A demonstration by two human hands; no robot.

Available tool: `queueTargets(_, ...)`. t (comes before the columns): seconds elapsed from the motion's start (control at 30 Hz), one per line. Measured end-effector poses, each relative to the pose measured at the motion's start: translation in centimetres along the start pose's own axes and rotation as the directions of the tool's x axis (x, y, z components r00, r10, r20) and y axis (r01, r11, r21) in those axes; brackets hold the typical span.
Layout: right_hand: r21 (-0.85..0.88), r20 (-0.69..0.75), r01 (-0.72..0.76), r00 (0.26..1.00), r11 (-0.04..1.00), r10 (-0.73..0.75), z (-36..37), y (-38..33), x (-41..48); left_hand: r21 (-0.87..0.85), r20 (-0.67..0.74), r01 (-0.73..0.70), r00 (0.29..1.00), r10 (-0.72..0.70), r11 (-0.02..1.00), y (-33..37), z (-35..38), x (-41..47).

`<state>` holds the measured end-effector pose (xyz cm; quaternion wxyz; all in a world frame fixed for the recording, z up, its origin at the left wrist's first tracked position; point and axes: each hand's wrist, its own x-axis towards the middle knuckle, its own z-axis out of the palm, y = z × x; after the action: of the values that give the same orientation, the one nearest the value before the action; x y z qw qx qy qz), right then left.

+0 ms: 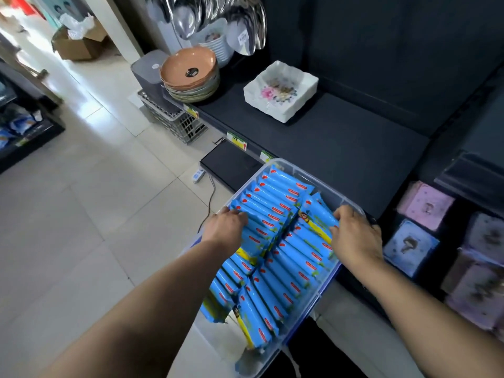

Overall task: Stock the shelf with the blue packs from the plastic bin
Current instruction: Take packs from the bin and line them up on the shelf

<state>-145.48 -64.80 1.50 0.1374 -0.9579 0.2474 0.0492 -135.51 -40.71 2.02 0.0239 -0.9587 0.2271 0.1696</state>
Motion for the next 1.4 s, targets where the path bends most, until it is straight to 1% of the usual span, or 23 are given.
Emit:
queueTargets(0.07, 0.022, -0.035, 0.032, 0.999, 0.999, -0.032, -0.4, -0.3, -1.8, 0.050, -0.024, -0.033, 0.999, 0.035, 0.998, -0.3, 0.5, -0.1)
queueTargets(0.13, -0.006, -0.050, 0.101, 0.994, 0.995, -0.101, -0.4, -0.5, -3.3, 0.153, -0.038, -0.070, 0.996, 0.076, 0.986, -0.4, 0.8, -0.3)
queueTargets(0.23, -0.078, -0.019, 0.161, 0.986, 0.984, -0.163, 0.1, -0.7, -4.7, 0.308, -0.051, -0.120, 0.988, 0.143, 0.944, -0.7, 1.0, -0.8)
queueTargets(0.33, -0.097, 0.003, 0.161, 0.987, 0.982, -0.161, 0.1, -1.2, -5.7, 0.391, -0.039, -0.121, 0.988, 0.148, 0.912, -1.6, 0.7, -1.5)
queueTargets(0.4, -0.100, 0.001, 0.149, 0.989, 0.984, -0.150, -0.2, -1.5, -6.3, 0.410, -0.014, -0.131, 0.989, 0.149, 0.903, -2.2, 0.4, -1.7)
queueTargets(0.47, -0.100, -0.032, 0.119, 0.992, 0.988, -0.123, -0.9, -1.9, -6.9, 0.320, 0.000, -0.108, 0.993, 0.114, 0.941, -2.7, -0.2, -1.7)
queueTargets(0.5, -0.095, -0.060, 0.098, 0.993, 0.991, -0.104, -1.4, -2.1, -7.2, 0.223, -0.003, -0.080, 0.997, 0.083, 0.972, -2.9, -0.7, -1.6)
queueTargets(0.53, -0.084, -0.084, 0.077, 0.993, 0.993, -0.084, -1.9, -2.3, -7.5, 0.088, -0.013, -0.046, 0.999, 0.048, 0.995, -2.9, -1.3, -1.6)
queueTargets(0.57, -0.068, -0.101, 0.057, 0.993, 0.996, -0.064, -2.3, -2.4, -7.7, -0.061, -0.023, -0.017, 1.000, 0.016, 0.998, -2.9, -2.0, -1.5)
queueTargets(0.6, -0.051, -0.116, 0.036, 0.992, 0.998, -0.042, -2.7, -2.6, -8.2, -0.187, -0.043, -0.007, 0.999, -0.001, 0.982, -2.8, -2.9, -1.6)
queueTargets(0.63, -0.039, -0.134, 0.019, 0.991, 0.999, -0.024, -3.2, -2.7, -8.7, -0.279, -0.063, -0.011, 0.998, -0.007, 0.960, -2.5, -3.7, -1.8)
queueTargets(0.73, -0.007, -0.205, -0.042, 0.978, 0.999, 0.040, -4.9, -2.5, -10.6, -0.422, -0.138, -0.085, 0.990, 0.029, 0.903, -1.0, -6.1, -2.3)
queueTargets(0.87, 0.064, -0.317, -0.164, 0.932, 0.984, 0.176, -6.3, -1.1, -14.7, -0.441, -0.239, -0.278, 0.953, 0.187, 0.853, 2.8, -8.4, -3.3)
queueTargets(0.97, 0.092, -0.352, -0.288, 0.886, 0.953, 0.302, -7.4, 0.5, -18.4, -0.431, -0.268, -0.388, 0.917, 0.295, 0.815, 6.3, -8.9, -4.9)
queueTargets(1.07, 0.107, -0.352, -0.409, 0.837, 0.906, 0.419, -8.5, 2.5, -22.8, -0.382, -0.270, -0.491, 0.870, 0.414, 0.783, 9.9, -8.7, -6.6)
queueTargets(1.13, 0.135, -0.372, -0.470, 0.792, 0.872, 0.485, -9.2, 4.0, -25.8, -0.367, -0.274, -0.558, 0.830, 0.486, 0.744, 12.7, -9.0, -8.1)
queueTargets(1.27, 0.176, -0.432, -0.570, 0.688, 0.803, 0.583, -11.3, 7.2, -29.9, -0.291, -0.351, -0.708, 0.705, 0.616, 0.644, 18.6, -10.4, -11.1)
queueTargets(1.33, 0.225, -0.476, -0.583, 0.633, 0.781, 0.610, -12.5, 8.8, -31.4, -0.257, -0.381, -0.747, 0.662, 0.646, 0.613, 21.7, -11.4, -12.9)
queueTargets(1.4, 0.258, -0.535, -0.573, 0.586, 0.778, 0.609, -13.7, 10.2, -32.5, -0.249, -0.412, -0.769, 0.634, 0.655, 0.589, 24.4, -12.1, -14.4)
